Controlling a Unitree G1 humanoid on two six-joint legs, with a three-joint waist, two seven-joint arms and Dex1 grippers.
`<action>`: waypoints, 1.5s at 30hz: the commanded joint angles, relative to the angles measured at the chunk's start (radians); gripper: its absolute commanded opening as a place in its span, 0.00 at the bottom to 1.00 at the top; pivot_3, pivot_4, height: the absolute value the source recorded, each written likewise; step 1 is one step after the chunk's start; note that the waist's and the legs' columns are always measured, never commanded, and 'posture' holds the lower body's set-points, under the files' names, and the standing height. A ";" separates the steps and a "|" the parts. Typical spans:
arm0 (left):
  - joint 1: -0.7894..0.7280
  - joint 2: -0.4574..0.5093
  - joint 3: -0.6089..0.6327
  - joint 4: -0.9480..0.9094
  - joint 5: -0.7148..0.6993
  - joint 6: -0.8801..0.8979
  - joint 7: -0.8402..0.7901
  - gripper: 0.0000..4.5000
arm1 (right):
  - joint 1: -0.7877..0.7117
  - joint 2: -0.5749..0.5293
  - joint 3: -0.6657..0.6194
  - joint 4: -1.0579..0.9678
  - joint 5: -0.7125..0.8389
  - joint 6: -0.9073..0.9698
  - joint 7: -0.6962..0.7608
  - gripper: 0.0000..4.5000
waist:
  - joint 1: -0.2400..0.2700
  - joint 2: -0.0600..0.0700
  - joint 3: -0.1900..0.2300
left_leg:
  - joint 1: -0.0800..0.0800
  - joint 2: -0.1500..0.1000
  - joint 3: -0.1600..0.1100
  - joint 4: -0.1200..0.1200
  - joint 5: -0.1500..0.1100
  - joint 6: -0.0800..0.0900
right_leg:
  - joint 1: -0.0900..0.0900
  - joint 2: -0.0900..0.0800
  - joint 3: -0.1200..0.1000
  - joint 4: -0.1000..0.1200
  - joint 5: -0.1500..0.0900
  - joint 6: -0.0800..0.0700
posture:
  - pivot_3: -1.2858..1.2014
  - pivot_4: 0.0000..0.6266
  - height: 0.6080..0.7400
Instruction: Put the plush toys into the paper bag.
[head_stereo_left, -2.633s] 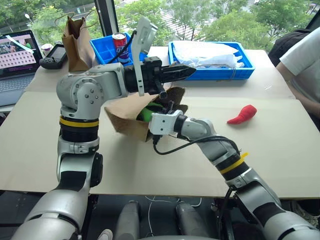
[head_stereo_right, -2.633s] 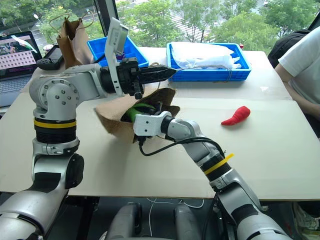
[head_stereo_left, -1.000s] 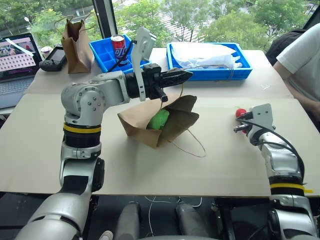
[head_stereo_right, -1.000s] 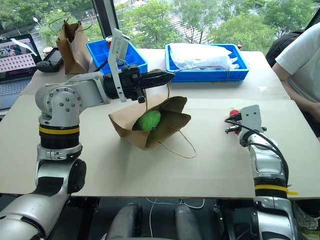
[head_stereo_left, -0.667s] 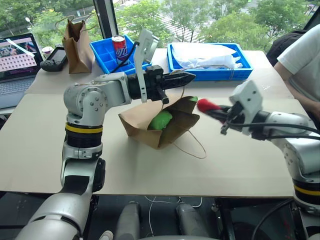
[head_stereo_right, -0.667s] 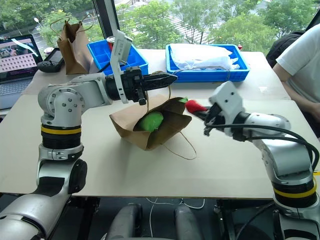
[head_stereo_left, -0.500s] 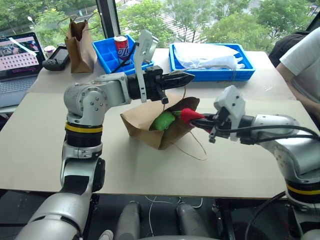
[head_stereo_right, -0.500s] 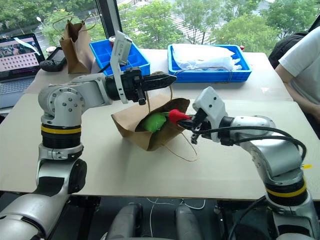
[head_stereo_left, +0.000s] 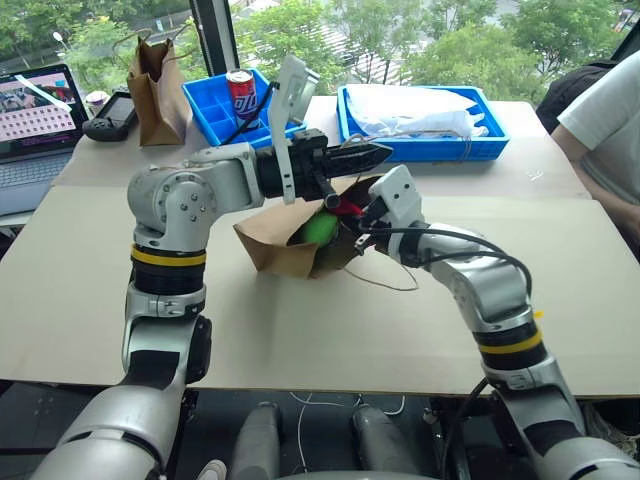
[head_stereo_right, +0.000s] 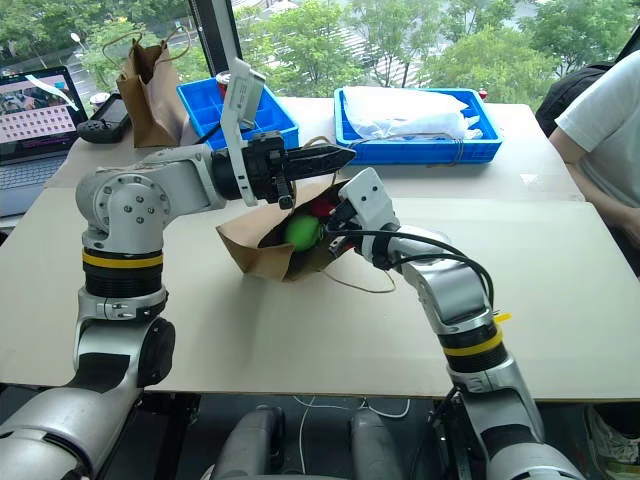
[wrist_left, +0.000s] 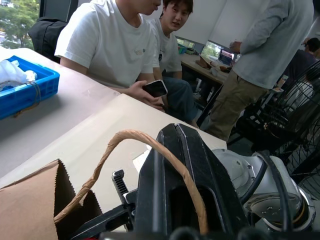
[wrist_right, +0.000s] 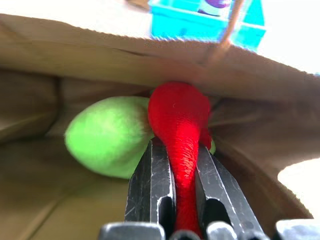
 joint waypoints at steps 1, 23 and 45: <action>-0.027 -0.001 0.022 -0.035 -0.029 0.001 0.003 0.00 | 0.009 0.050 -0.048 -0.005 0.019 -0.013 -0.035 0.33 | 0.000 0.000 0.000 | 0.000 0.000 0.000 0.000 0.000 0.000 | 0.000 0.000 0.000 0.000 0.000 0.000 | 0.52 0.24 0.58; -0.015 -0.023 0.017 -0.018 -0.017 -0.024 0.005 0.00 | 0.054 -0.107 -0.383 -0.360 0.384 0.494 0.014 0.99 | 0.000 0.000 0.000 | 0.000 0.000 0.000 -0.001 0.000 0.000 | 0.000 0.000 0.000 -0.001 0.000 0.000 | 0.52 0.24 0.58; -0.003 -0.046 0.016 -0.023 -0.015 -0.047 0.005 0.00 | 0.554 -0.096 -0.663 -0.331 0.669 0.664 0.017 0.99 | -0.003 -0.001 0.001 | 0.001 -0.001 0.000 -0.003 0.000 0.001 | 0.002 0.000 0.002 -0.005 -0.004 0.007 | 0.52 0.24 0.58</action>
